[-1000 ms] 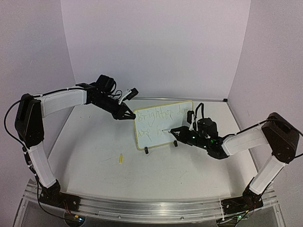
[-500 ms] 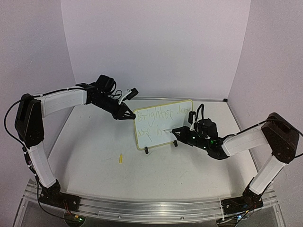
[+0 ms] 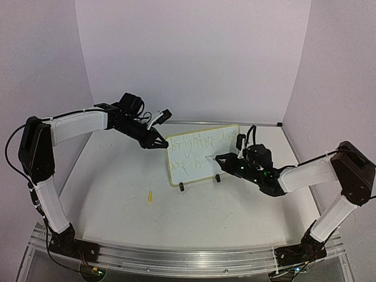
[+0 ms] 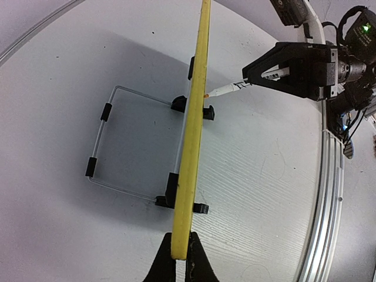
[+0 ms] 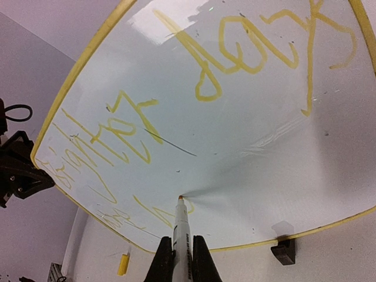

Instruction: Write a sentence on the whiteboard

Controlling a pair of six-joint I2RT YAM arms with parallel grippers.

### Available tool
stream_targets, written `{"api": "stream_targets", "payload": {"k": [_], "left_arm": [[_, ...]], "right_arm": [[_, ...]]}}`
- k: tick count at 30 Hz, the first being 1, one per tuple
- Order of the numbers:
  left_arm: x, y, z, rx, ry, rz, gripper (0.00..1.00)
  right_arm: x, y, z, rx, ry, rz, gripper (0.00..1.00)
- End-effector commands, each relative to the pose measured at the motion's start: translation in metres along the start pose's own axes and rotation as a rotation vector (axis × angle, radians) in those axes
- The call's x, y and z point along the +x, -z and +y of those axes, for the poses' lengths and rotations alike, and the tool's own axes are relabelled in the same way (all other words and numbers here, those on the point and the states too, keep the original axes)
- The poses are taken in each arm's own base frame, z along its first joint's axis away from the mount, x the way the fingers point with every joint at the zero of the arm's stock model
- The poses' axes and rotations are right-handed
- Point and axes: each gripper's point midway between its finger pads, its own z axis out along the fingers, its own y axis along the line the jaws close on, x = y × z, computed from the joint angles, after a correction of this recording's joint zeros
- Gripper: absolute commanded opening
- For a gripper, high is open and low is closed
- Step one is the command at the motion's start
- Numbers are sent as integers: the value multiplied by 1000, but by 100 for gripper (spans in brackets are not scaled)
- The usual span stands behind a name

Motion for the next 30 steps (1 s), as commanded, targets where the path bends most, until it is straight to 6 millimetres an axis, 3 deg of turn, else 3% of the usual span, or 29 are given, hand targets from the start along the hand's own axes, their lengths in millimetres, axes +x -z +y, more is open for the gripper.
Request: {"api": "stream_targets", "payload": {"k": [1,19,30], "left_arm": [[-11,9,-4,-19,-54,-26,0],[-11,9,-4,-19,-55,-26,0],[-11,9,-4,-19,-55,-27,0]], "right_arm": [[-11,-10,18,-56,17,-10,0],[22,-8,-16,18,-26,65,0],[18,-5,-24,74,-30,45,0]]}}
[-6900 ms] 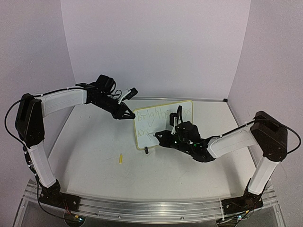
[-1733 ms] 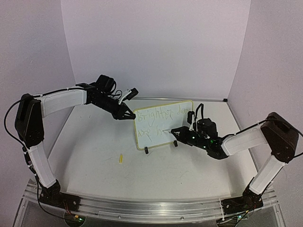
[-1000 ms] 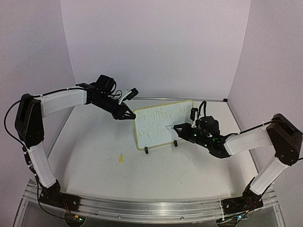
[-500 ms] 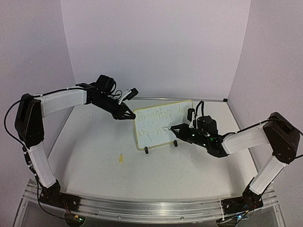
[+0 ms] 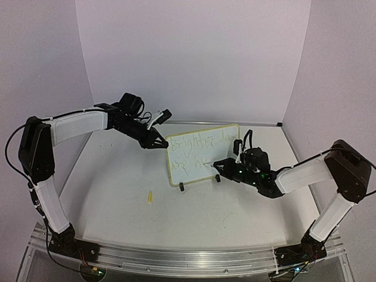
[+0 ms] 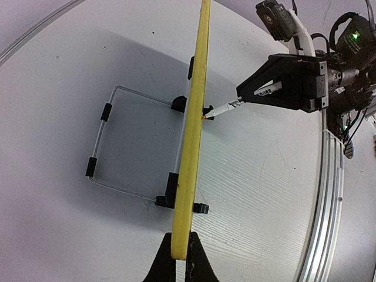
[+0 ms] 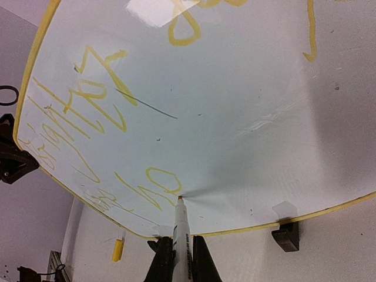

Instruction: Write a sentence on the whiteboard

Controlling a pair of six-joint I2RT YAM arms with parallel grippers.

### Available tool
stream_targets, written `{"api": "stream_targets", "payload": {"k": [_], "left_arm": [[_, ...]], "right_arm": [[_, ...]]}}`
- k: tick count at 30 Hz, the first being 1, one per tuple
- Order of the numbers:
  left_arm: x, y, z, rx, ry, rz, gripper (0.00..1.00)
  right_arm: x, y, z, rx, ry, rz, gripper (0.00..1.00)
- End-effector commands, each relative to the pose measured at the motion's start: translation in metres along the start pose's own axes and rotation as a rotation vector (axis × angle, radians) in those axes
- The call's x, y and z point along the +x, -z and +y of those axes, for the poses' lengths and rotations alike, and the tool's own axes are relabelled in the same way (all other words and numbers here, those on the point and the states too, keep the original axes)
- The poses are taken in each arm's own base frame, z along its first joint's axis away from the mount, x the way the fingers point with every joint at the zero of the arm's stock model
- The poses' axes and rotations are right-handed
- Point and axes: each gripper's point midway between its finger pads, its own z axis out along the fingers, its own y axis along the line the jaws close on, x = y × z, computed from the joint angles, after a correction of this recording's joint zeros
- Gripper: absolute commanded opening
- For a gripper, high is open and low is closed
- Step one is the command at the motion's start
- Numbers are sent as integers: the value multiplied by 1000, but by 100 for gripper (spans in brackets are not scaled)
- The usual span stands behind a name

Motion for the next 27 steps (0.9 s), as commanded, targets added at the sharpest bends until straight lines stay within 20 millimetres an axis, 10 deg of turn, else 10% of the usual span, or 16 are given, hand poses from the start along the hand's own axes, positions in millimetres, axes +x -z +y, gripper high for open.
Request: {"api": "stream_targets", "payload": {"k": [1,27], "left_arm": [[-11,10,-5,-19,-57,-28,0],[-12,12,-7,-20,-59,-32,0]], "right_arm": [[-7,3,-15,76,-14,-45,0],[-31,36,21,-13,96,-85,0]]}}
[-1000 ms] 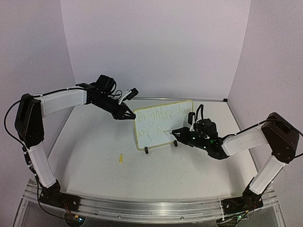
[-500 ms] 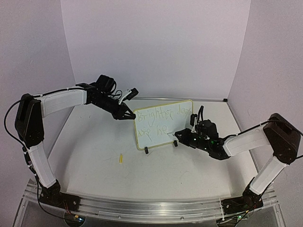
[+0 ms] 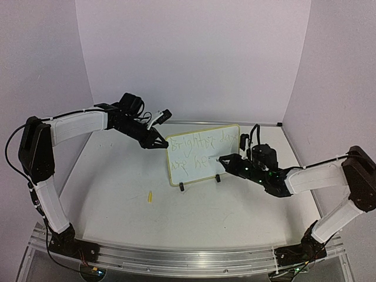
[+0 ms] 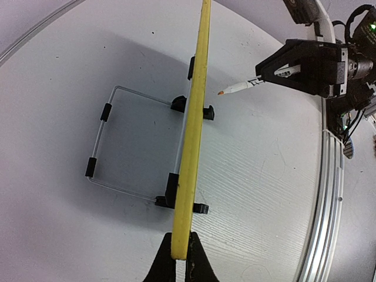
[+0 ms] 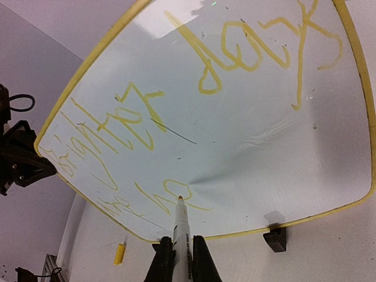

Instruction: Write a sentence on the whiteboard

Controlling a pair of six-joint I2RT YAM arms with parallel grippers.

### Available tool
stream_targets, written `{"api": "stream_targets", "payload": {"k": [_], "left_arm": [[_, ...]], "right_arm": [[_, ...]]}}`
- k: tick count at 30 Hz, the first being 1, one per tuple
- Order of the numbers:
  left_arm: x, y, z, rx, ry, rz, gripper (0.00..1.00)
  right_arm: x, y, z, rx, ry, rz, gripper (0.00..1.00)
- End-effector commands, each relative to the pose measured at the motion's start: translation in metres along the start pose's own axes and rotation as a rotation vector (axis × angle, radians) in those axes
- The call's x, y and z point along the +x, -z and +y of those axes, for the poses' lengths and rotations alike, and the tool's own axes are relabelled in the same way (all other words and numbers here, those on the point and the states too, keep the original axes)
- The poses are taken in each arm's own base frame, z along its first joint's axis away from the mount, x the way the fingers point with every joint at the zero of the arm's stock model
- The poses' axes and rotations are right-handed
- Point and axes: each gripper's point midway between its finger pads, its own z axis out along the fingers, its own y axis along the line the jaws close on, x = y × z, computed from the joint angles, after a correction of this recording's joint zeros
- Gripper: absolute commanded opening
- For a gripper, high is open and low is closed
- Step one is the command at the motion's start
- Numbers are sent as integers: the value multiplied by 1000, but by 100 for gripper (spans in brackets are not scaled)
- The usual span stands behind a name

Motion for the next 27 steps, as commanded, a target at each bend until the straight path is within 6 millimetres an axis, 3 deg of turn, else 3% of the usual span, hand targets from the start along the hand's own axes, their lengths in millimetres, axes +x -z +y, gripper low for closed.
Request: {"api": "stream_targets", "payload": {"k": [1,27], "left_arm": [[-12,12,-6,-20,-58,-32,0],[-11,11,-6,-22,-56,-29,0]], "right_arm": [[-11,10,8,-15,39,-26,0],[-23,-19,5,46,35,-53,0]]}}
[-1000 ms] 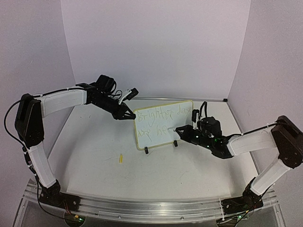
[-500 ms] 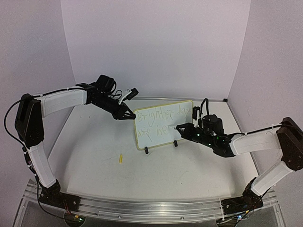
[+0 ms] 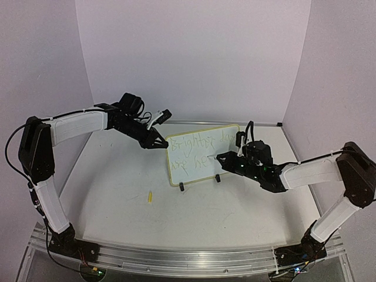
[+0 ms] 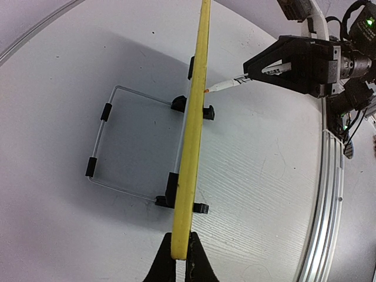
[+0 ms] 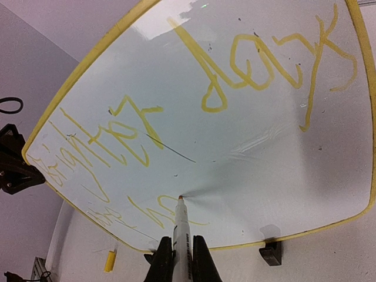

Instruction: Write a sentence on the whiteboard

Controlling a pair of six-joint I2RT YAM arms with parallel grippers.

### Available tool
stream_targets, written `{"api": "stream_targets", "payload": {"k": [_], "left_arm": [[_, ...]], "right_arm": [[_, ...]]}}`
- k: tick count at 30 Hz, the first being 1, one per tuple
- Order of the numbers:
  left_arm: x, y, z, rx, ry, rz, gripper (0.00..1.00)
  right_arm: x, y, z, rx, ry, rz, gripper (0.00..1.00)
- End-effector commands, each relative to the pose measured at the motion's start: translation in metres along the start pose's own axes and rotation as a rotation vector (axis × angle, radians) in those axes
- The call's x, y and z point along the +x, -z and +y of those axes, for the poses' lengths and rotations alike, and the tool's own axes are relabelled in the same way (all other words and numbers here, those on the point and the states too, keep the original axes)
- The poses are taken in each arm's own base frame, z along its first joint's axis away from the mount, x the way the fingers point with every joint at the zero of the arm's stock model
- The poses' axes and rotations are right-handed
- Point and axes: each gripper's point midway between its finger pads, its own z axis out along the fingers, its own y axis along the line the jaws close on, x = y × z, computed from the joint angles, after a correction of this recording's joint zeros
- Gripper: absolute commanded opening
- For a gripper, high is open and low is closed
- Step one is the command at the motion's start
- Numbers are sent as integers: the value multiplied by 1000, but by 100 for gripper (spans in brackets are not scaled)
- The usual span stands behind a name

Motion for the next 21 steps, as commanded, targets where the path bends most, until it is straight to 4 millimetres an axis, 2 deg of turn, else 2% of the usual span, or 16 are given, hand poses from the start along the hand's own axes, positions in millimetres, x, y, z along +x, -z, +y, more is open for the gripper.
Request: {"api": "stream_targets", "payload": {"k": [1,7,21], "left_arm": [[-11,11,-6,-22,-57,-29,0],[-11,12,-6,-23,-58,-30,0],[-13,13,-7,-21,-61,-35,0]], "right_arm": [[-19,-2,5,11,-6,-64,0],[-21,7,-6,55,-18,-89,0],[24,3,-35,110,-54,37,0]]}}
